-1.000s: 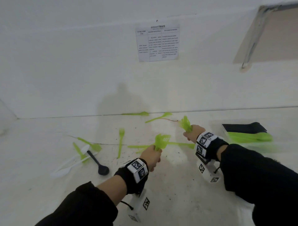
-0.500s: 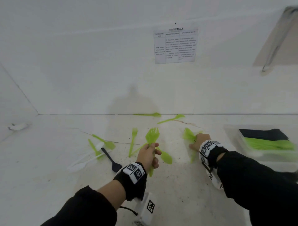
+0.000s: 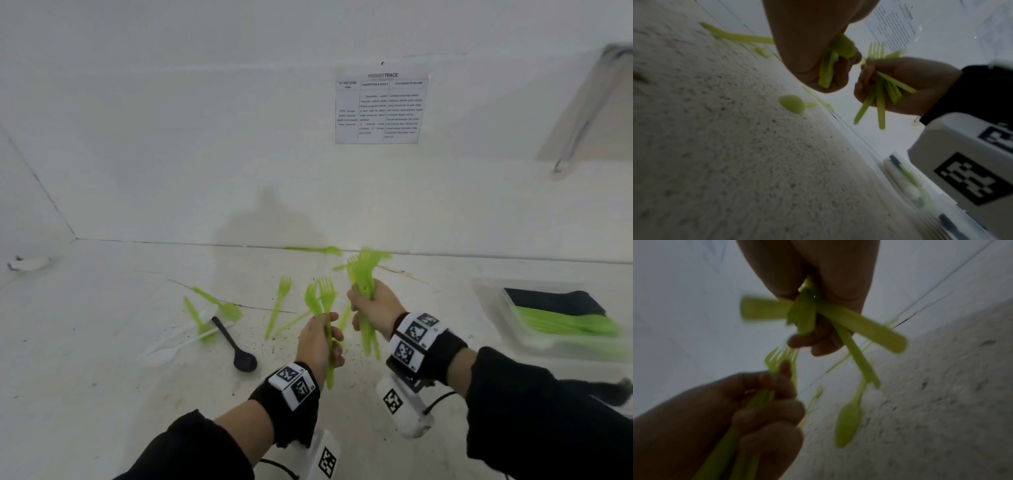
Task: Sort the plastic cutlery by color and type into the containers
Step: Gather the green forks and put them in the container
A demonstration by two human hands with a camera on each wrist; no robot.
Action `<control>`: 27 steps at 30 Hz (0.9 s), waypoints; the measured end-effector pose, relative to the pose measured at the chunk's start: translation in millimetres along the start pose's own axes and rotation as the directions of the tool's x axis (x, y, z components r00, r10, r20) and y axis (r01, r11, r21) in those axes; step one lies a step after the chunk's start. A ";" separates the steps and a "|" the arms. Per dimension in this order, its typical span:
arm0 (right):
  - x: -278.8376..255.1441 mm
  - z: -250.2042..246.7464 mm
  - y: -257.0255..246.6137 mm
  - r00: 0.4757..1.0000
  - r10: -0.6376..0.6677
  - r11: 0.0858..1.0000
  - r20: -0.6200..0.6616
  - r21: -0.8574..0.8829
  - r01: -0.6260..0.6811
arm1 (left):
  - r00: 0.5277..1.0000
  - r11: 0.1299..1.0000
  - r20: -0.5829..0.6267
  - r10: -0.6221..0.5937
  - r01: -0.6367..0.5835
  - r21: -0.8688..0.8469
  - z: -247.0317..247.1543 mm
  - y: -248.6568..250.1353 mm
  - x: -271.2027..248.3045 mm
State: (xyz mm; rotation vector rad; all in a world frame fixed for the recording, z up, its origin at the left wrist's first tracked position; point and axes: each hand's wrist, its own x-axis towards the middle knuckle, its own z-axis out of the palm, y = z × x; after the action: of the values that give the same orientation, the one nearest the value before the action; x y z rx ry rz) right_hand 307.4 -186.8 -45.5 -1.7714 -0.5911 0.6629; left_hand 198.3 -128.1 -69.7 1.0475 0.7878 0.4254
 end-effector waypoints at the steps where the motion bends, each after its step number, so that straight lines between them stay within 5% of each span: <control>1: -4.2 7.9 -0.7 1.000 -0.023 1.000 0.010 -0.003 0.023 | 1.000 0.999 0.003 0.024 -0.024 0.025 1.5 -0.5 -1.9; 9: -11.7 30.8 5.4 0.992 0.127 0.977 0.014 0.170 -0.127 | 0.992 0.985 0.031 0.119 -0.122 0.124 -13.3 -5.9 -11.7; 17: -12.5 33.5 0.9 0.991 0.076 0.997 -0.113 0.036 -0.073 | 0.990 0.979 -0.067 0.125 -0.112 0.171 -31.9 -9.4 -13.8; 27: -12.5 11.5 -3.5 0.975 0.019 0.989 -0.220 -0.141 -0.051 | 0.997 0.997 -0.015 0.072 -0.072 0.027 -49.7 -0.7 -20.2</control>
State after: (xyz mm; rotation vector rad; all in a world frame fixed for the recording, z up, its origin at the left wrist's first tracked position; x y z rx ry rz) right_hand 290.2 -186.5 -43.1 -1.9642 -0.4678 0.4490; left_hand 147.6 -111.7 -76.2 1.1009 0.7728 0.4863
